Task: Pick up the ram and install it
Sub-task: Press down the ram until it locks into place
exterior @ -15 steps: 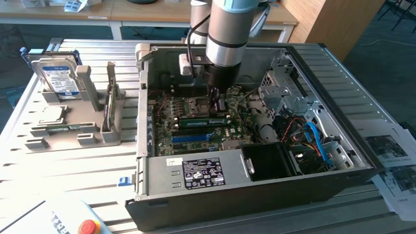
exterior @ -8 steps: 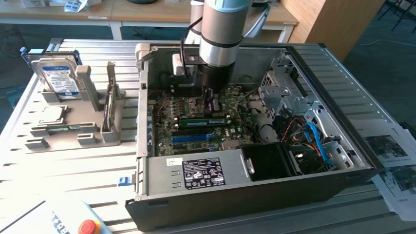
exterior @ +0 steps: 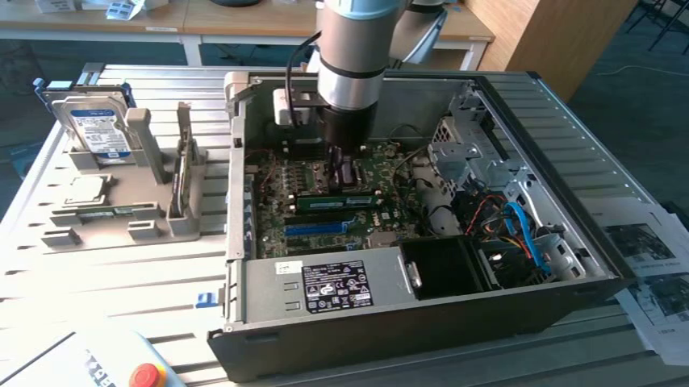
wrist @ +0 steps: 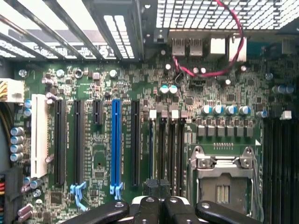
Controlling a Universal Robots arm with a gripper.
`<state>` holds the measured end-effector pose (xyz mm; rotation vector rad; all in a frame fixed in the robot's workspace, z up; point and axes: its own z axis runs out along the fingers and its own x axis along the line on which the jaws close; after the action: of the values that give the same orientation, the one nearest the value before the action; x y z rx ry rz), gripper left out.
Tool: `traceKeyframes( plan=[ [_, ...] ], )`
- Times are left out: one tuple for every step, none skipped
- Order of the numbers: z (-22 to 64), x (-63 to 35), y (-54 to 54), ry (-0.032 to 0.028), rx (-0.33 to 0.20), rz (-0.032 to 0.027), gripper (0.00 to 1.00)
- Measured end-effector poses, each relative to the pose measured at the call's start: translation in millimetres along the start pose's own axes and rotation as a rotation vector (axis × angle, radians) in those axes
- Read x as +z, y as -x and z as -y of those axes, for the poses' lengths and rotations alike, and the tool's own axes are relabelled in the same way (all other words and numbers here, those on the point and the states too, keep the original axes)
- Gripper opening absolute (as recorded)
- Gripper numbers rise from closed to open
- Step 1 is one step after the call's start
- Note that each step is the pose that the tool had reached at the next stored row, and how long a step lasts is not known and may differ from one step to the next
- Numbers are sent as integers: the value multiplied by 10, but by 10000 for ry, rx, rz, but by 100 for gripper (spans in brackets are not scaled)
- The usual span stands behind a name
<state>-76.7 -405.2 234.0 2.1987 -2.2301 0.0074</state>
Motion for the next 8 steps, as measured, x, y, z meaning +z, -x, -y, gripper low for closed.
traceKeyframes(
  plan=[
    [-12,0,0,-1,-1,0,10],
    [-24,0,0,-2,-1,0,10],
    [-31,0,0,-3,0,1,10],
    [-31,0,0,-3,-1,0,10],
    [-31,0,0,-3,-1,0,10],
    [-32,0,0,-3,-1,0,10],
    [-32,0,-1,-3,-1,0,10],
    [-32,0,0,-3,-1,0,10]
  ],
)
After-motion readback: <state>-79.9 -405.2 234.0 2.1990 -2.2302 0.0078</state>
